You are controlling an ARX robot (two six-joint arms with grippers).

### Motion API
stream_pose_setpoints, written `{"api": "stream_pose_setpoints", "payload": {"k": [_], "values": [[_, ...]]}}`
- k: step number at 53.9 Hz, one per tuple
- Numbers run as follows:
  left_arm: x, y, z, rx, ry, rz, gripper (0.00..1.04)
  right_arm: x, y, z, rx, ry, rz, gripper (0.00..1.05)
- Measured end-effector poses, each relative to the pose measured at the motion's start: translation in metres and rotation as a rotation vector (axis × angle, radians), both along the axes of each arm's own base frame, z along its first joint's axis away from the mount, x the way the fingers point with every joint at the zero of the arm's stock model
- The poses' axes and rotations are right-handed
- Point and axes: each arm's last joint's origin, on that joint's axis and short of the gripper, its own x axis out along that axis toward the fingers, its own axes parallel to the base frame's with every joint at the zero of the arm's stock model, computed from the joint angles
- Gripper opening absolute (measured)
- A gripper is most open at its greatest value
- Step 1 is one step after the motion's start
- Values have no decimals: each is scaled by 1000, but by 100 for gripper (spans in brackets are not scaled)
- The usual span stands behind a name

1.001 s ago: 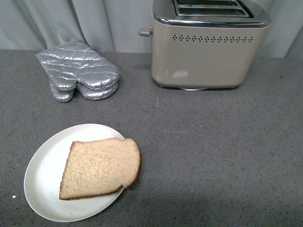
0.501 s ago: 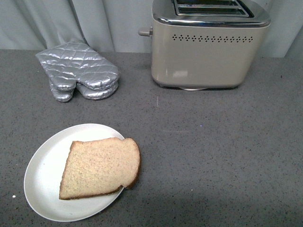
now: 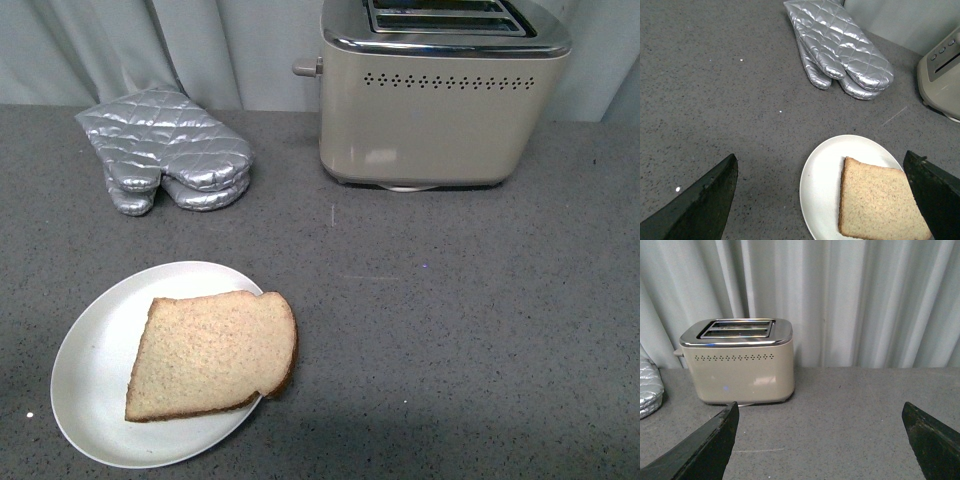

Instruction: Put bread into toaster

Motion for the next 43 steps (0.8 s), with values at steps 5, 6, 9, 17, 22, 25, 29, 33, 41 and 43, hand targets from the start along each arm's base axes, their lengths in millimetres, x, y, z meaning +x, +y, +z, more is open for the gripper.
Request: {"api": "stream_pose_setpoints", "payload": {"k": [5,6,9,17,22,25,29,33,41,43], "values": [[22,2,-13,13,86,-45,98,0,0,0,0,0,0,95],[26,2,-17,13,107,-56,98,0,0,0,0,0,0,95],[36,4,-26,15,158,-80,98,0,0,0,0,0,0,95],[68,9,-56,38,318,-166,98,0,0,0,0,0,0,95],[81,11,-71,56,407,-203,98,0,0,0,0,0,0,95],[86,12,-77,54,442,-217,98,0,0,0,0,0,0,95],[90,12,-83,56,474,-243,98,0,0,0,0,0,0,95],[93,11,-88,54,494,-266,98,0,0,0,0,0,0,95],[99,8,-100,41,555,-317,98,0,0,0,0,0,0,95],[100,7,-102,41,562,-320,98,0,0,0,0,0,0,95]]}}
